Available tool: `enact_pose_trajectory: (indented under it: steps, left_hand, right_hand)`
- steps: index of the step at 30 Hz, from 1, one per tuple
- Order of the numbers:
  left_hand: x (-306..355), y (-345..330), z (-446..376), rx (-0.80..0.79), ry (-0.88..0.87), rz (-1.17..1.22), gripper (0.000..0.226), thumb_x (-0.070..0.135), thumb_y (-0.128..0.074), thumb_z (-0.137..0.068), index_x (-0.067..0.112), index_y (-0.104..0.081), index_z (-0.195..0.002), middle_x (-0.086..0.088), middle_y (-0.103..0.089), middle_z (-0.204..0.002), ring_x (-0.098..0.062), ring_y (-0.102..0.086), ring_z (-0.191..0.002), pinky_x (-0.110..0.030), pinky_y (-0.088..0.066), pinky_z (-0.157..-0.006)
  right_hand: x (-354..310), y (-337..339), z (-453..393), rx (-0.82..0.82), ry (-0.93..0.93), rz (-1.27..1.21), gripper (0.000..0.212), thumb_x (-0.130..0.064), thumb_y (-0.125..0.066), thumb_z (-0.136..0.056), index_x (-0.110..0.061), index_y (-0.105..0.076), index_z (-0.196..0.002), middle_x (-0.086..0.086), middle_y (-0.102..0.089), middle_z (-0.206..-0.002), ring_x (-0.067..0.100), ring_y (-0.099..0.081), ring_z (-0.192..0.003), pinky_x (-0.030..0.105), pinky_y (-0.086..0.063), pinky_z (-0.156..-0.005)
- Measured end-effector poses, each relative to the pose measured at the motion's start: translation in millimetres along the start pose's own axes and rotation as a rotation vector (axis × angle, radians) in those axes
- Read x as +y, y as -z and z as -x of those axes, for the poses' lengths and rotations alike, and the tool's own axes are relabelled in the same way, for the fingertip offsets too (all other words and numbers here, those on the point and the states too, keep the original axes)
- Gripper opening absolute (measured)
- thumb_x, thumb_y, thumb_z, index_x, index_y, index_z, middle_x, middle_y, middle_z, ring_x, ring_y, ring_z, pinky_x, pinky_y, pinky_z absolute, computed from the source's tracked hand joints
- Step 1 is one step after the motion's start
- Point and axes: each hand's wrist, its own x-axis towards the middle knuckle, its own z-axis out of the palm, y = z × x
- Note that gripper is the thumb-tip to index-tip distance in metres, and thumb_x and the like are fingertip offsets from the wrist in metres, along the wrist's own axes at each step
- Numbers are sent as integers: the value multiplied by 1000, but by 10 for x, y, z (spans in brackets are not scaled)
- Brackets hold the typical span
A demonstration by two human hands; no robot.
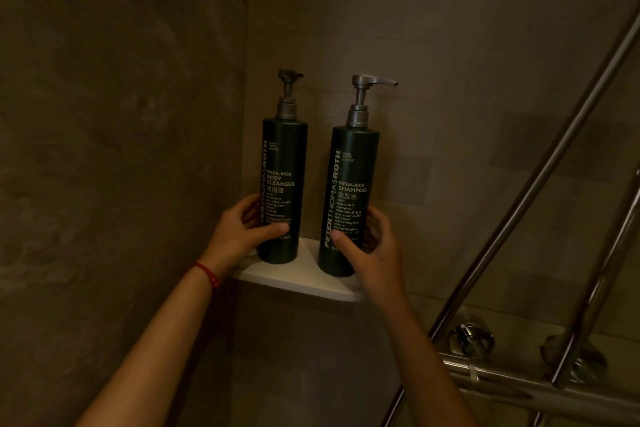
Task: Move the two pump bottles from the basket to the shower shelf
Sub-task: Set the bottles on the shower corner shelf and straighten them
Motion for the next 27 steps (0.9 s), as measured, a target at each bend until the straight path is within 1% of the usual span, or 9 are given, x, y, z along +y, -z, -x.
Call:
enact_pose_trajectory:
  steps: [2,6,9,11,16,20,22,25,27]
  left_hand:
    - [2,-7,13,-1,-16,-21,72,9,-72,-65,15,-40,-129,-6,-48,-130,-12,-47,-107,-17,-43,-75]
    - [9,12,29,0,-18,-8,69,7,-71,-66,15,-41,-128,-3,-50,-125,-9,-47,-103,-14,-46,-63]
    - [7,41,31,6,-20,-8,68,8,-71,-67,15,-42,-127,2,-50,-118,-6,-49,-98,-13,-47,-60]
    - [2,52,31,1,-23,-8,68,9,-71,-67,16,-42,-127,4,-49,-117,-5,-49,-97,-13,-46,-62]
    - [-9,69,25,-11,-19,-7,67,11,-70,-68,17,-41,-128,0,-49,-123,-6,-47,-99,-16,-44,-68]
    - [-19,67,29,-9,-26,-14,68,11,-69,-68,16,-40,-129,0,-48,-123,-11,-44,-106,-16,-41,-73]
    - [-21,67,30,-8,-27,-19,68,11,-69,-69,16,-39,-130,1,-47,-123,-12,-43,-108,-20,-41,-78]
    - [-18,71,29,-20,-19,-10,65,11,-69,-69,17,-42,-128,-2,-49,-125,-14,-44,-110,-28,-41,-85]
    - [-12,70,33,-25,-22,-12,65,11,-69,-69,17,-42,-128,-1,-50,-122,-14,-45,-110,-28,-41,-86]
  right_hand:
    - [-6,-19,4,-1,5,7,55,-23,-73,-71,-49,-39,-106,-25,-49,-105,-25,-49,-88,-2,-41,-63]
    - [-10,-53,16,15,15,31,55,-25,-73,-71,-50,-39,-106,-27,-49,-105,-25,-49,-88,-2,-41,-64]
    - [0,-68,31,34,17,48,56,-28,-73,-70,-49,-39,-109,-27,-49,-104,-24,-49,-89,-1,-43,-65]
    - [6,-79,35,42,20,54,56,-28,-73,-70,-53,-38,-106,-27,-50,-104,-24,-49,-90,-1,-43,-65]
    - [7,-100,40,62,19,68,55,-34,-73,-68,-58,-39,-104,-27,-51,-103,-23,-50,-91,-1,-43,-65]
    - [7,-105,41,68,18,72,55,-38,-72,-67,-60,-38,-104,-28,-50,-104,-22,-49,-93,-1,-43,-66]
    - [9,-108,40,80,17,78,56,-41,-72,-65,-61,-37,-104,-29,-50,-104,-22,-49,-92,-1,-43,-66]
    - [20,-109,36,93,12,77,57,-38,-74,-66,-62,-37,-103,-28,-51,-103,-22,-50,-91,0,-44,-64]
    - [24,-111,36,97,13,78,58,-35,-74,-67,-61,-38,-103,-28,-51,-104,-20,-51,-91,1,-45,-64]
